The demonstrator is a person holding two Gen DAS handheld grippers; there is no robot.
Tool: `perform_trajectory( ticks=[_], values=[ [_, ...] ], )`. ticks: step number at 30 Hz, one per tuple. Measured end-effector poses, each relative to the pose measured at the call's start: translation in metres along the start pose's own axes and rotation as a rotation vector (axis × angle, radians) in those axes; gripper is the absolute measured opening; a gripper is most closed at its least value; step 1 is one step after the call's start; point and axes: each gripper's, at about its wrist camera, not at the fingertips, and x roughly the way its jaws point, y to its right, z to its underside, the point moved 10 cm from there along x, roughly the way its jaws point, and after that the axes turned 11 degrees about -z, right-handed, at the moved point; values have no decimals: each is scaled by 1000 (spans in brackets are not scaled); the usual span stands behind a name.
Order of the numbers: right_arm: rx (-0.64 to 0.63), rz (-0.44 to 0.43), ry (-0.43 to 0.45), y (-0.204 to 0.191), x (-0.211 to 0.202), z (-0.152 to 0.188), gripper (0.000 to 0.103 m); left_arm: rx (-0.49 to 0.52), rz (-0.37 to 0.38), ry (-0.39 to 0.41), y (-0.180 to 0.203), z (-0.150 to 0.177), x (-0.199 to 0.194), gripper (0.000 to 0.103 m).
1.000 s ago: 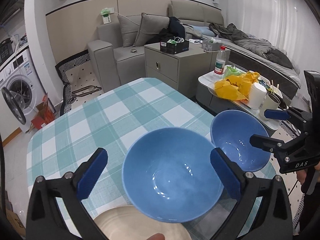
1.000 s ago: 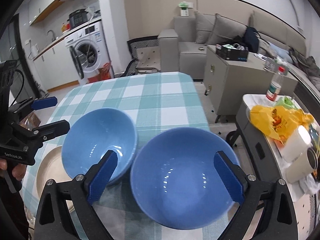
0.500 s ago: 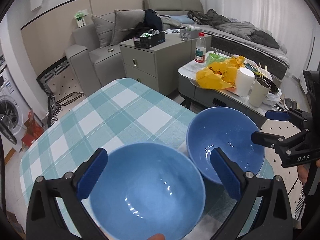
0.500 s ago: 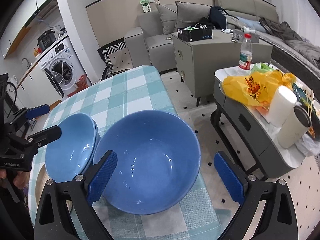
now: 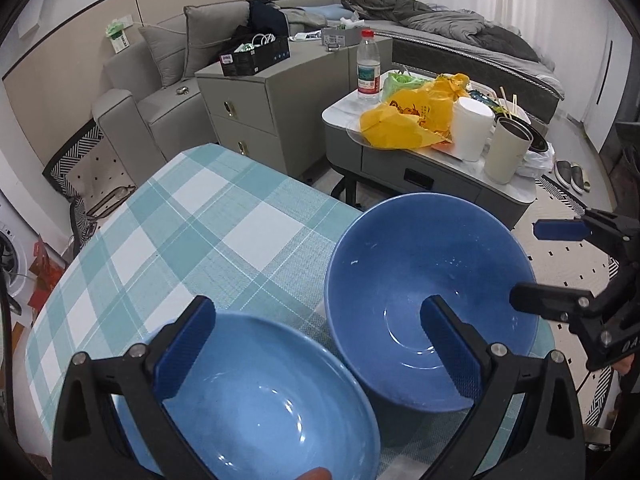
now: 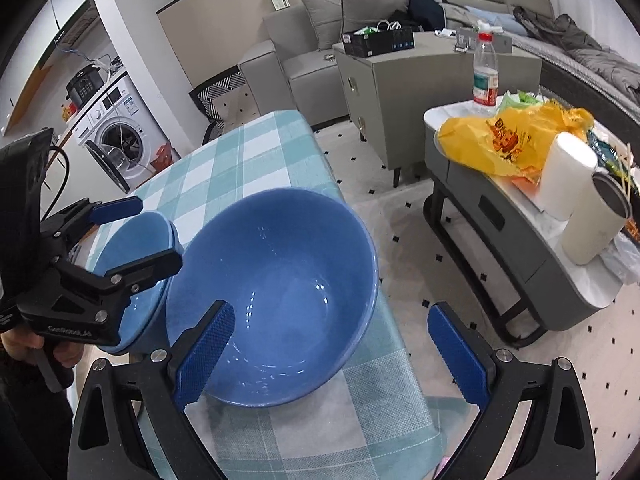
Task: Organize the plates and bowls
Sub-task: 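Move both grippers to the other blue bowl and close them on its rim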
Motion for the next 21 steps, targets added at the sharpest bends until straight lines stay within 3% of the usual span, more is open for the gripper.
perform_trajectory(
  ticks=[7,9,13,15,21],
  values=[
    [26,-19,-33,5,13,6,99,20,46,-45,13,0,14,94],
    [25,-17,-37,6,16,7,99,23,65,-55,17,-1,17,84],
    [28,-34,-46,5,20,10,99,30,79,-76,24,0,25,77],
    [25,-36,-48,4,21,10,98,36,82,-84,26,1,28,68],
    [22,-49,-63,3,25,15,86,55,86,-108,31,4,32,63]
  ],
)
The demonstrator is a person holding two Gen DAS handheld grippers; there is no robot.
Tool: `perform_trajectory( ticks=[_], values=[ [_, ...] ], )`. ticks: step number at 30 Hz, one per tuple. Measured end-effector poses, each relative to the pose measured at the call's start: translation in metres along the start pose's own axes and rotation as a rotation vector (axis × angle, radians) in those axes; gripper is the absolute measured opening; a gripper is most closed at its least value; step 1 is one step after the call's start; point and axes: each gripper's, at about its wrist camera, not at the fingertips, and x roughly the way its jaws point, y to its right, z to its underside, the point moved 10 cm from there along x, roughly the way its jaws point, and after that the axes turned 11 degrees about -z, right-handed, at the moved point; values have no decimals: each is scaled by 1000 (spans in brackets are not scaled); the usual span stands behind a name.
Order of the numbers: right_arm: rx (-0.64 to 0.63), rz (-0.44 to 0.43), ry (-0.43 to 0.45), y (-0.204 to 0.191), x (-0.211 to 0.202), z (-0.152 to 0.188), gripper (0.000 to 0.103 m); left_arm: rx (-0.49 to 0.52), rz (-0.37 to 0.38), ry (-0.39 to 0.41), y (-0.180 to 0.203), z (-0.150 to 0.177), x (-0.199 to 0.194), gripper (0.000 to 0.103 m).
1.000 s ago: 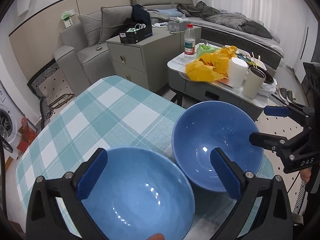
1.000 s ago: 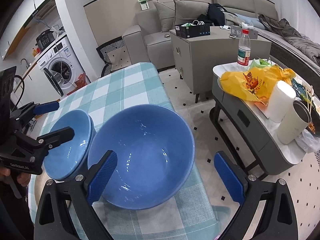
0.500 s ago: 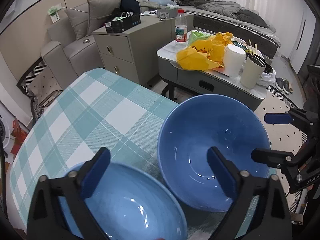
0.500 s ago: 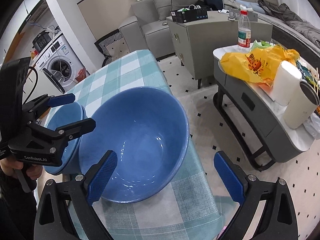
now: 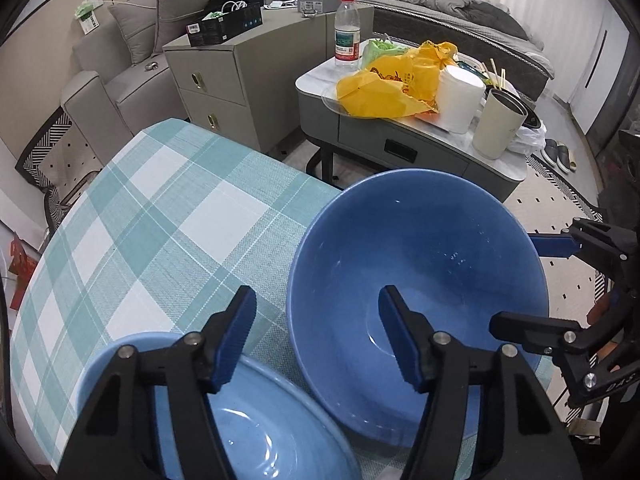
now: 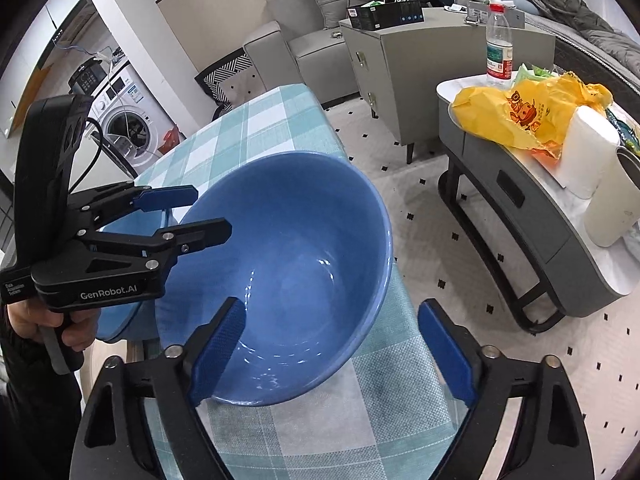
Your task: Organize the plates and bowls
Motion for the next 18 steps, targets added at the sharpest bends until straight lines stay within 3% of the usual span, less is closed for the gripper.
perform_trajectory(
  ticks=[2,5,8,13,18],
  values=[
    [-3,-3,-6,-2,2,1,82,13,8,-8,3,1,1,63],
    [-8,-1,-2,-4,1,2,82,29,33,-17,11,4,2,54],
    [-9,3,0,-3,-2,4,82,44,26,-5,15,4,2,53],
    [1,20,5,3,-8,7,81,44,84,2,30,1,-3,51],
    [14,31,12,10,-14,11,80,70,76,-18,39,8,-2,51]
  ],
)
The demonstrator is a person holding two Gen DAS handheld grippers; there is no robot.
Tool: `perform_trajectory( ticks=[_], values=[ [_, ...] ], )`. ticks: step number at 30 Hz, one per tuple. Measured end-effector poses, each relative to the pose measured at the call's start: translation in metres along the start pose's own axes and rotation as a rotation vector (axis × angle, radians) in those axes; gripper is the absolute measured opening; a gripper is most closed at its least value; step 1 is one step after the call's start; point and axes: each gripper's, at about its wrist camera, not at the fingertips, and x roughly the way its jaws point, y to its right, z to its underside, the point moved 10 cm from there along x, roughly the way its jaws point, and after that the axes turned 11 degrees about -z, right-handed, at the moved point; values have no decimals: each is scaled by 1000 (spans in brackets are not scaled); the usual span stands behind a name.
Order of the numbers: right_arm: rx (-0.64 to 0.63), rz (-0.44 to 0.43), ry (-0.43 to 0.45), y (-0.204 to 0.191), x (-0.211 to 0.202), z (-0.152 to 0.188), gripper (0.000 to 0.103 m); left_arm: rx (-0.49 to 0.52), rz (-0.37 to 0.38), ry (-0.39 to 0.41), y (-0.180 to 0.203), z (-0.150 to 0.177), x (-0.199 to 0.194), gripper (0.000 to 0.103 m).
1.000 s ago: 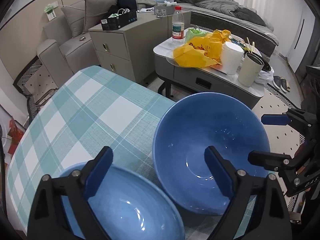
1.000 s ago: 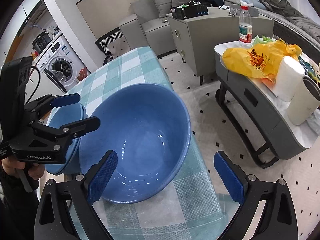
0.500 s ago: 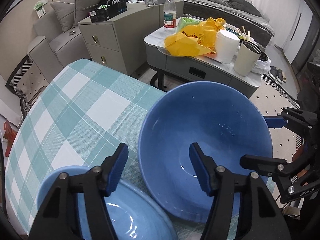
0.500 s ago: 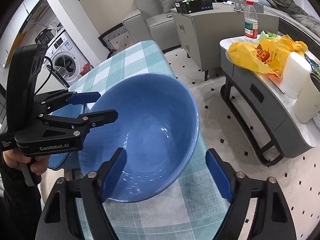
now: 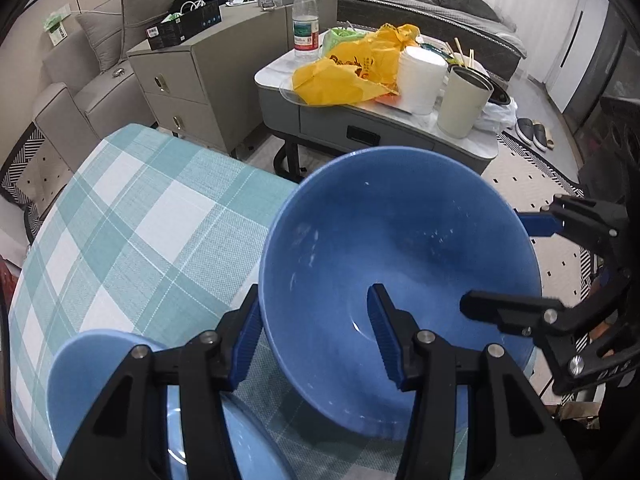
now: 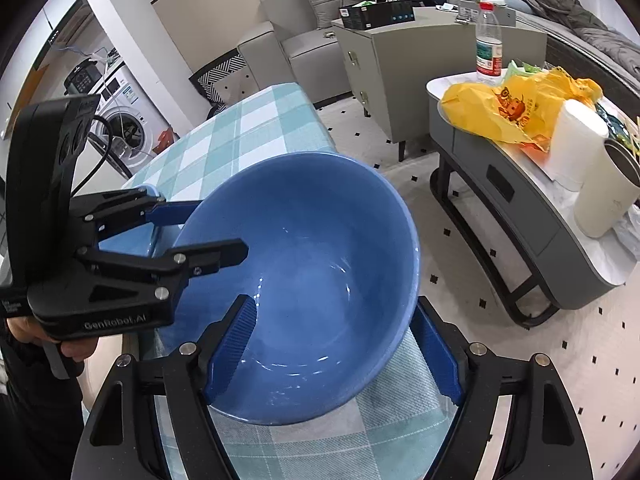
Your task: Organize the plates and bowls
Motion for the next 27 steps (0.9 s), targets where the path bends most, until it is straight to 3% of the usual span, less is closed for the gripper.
perform_trajectory(
  ticks=[11,16,25,27],
  values=[
    [19,26,15,12,-10,6,70,-15,8,-4,4,12,-7,51],
    [49,11,41,17,-18,8,64,-10,-6,2,5,14,-8,38],
    [55,12,59,21,-23,11,39,-29,2,11,6,16,-12,32],
    [50,21,61,19,-23,11,37,-35,2,14,6,16,-13,32]
  ],
)
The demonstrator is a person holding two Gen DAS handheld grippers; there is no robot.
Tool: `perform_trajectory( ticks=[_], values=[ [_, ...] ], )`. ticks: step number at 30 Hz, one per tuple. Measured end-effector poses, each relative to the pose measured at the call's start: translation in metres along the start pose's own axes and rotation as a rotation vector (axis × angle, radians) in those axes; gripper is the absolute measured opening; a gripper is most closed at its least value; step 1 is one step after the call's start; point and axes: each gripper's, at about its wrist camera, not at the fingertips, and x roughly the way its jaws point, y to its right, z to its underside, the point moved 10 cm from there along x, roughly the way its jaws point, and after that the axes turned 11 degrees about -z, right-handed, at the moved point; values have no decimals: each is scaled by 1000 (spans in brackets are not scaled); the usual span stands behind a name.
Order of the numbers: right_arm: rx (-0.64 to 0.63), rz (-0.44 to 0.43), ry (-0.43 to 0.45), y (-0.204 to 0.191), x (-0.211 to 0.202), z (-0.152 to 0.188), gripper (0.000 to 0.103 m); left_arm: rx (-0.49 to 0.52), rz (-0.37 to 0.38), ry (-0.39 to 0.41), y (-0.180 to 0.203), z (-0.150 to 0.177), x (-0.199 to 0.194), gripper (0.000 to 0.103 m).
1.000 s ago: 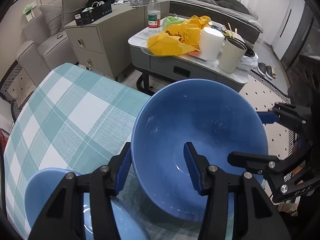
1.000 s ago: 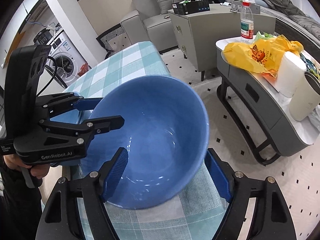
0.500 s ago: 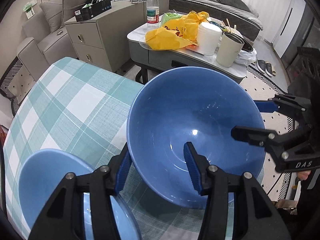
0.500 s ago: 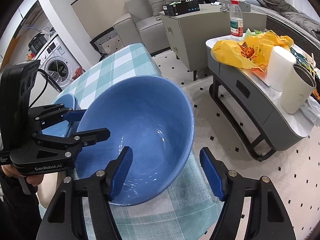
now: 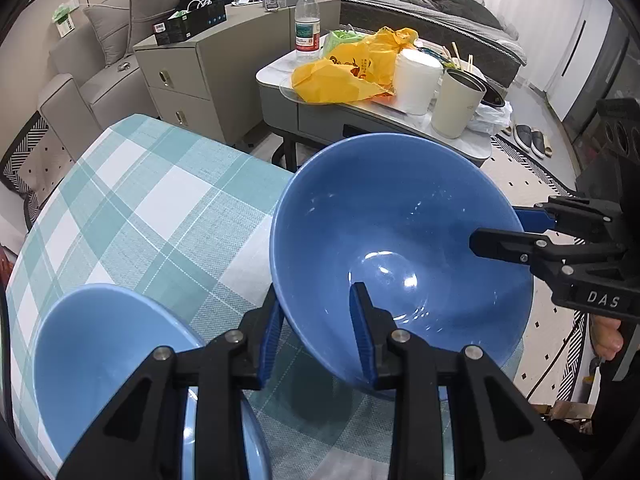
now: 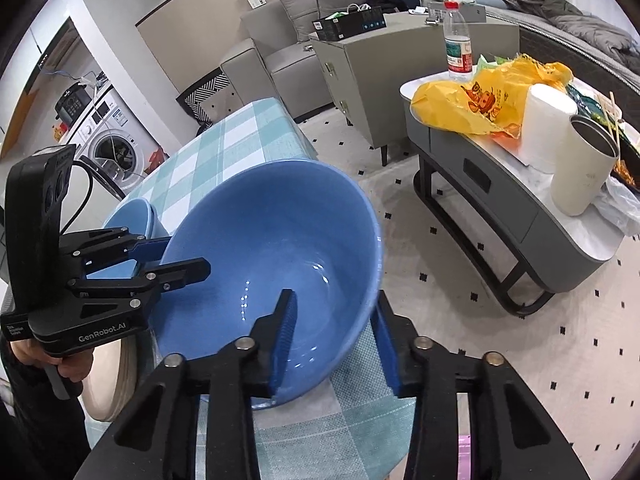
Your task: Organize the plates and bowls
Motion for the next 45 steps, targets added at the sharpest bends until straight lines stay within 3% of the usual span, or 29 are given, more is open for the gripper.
perform_trajectory(
  ticks=[11,29,45],
  values=[
    [-3,16,42,0,-11,-6,23,1,-20,36,-2,-3,-11,30],
    [-77,13,85,-24,-25,-18,21,-48,-55,111,-21,-8,-37,30],
    [-193,-12,142,-75,-36,-51,21,-129,-110,198,-62,-9,-79,30]
  ],
)
